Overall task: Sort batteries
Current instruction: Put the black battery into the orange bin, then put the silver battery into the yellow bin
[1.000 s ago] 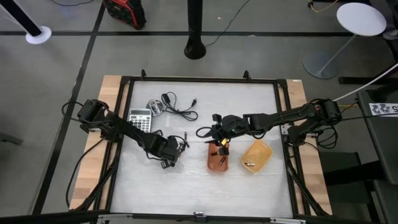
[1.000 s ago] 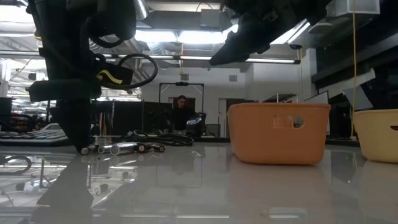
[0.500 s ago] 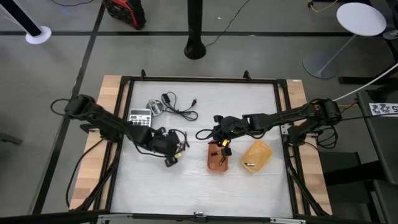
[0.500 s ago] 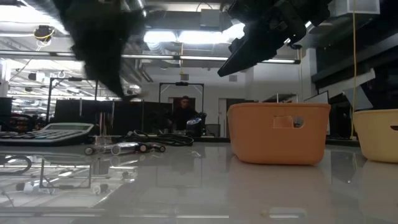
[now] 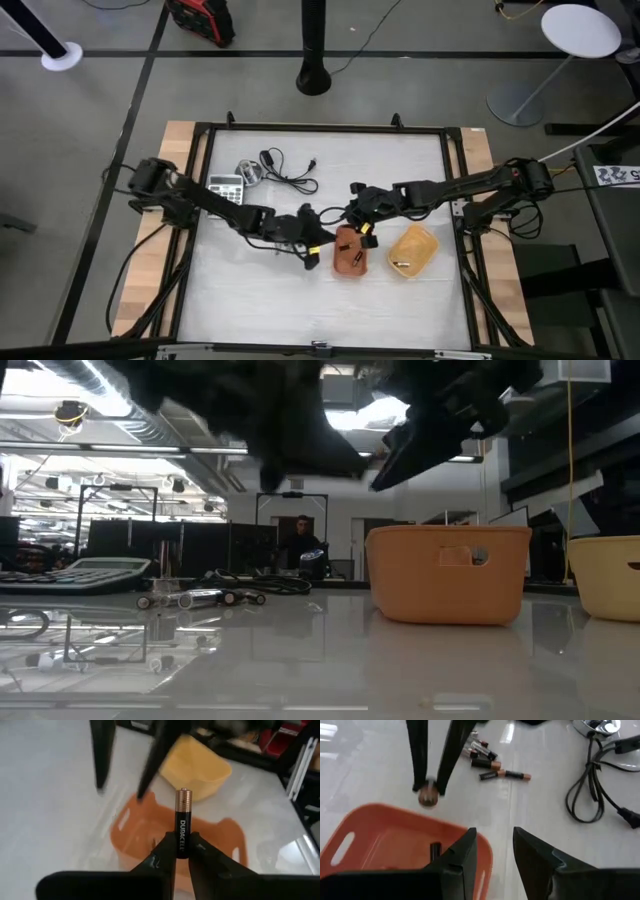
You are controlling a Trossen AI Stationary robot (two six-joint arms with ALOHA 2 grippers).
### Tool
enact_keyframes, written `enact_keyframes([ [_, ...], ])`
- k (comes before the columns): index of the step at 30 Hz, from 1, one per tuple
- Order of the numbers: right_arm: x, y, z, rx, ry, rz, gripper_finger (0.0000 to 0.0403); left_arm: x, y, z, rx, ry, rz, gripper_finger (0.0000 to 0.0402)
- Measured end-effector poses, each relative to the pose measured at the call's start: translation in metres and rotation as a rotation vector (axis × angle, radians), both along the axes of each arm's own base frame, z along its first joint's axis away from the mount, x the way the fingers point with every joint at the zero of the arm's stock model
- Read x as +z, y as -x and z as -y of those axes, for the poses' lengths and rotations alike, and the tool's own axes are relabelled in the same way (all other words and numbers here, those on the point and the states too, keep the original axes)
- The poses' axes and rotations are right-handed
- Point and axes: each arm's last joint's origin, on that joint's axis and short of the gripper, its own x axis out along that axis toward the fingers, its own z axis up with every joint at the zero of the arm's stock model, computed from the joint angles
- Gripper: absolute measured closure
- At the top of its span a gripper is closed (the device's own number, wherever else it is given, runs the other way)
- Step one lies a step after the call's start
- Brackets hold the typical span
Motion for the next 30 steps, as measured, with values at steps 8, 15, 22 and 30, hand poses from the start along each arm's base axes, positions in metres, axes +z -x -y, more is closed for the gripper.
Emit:
enact_keyframes([
  [8,0.009,0.005,0.004,-0.086,0.080,0.028,0.0281,-0.033,-0.020,0.002,-0.033,-0.028,0.083,0.0366],
  [15,0.009,0.005,0.004,-0.095,0.089,0.028,0.0281,-0.045,-0.021,0.003,-0.054,-0.075,0.040,0.0310],
  [22,0.012,-0.001,0.004,-0.074,0.104,0.096,0.0281,-0.014,-0.009,-0.001,-0.076,-0.132,0.007,0.0266],
  [30,0.020,-0.011,-0.001,0.138,0.151,0.234,0.0281,0.041,0.054,-0.007,-0.006,-0.001,-0.245,0.0273],
])
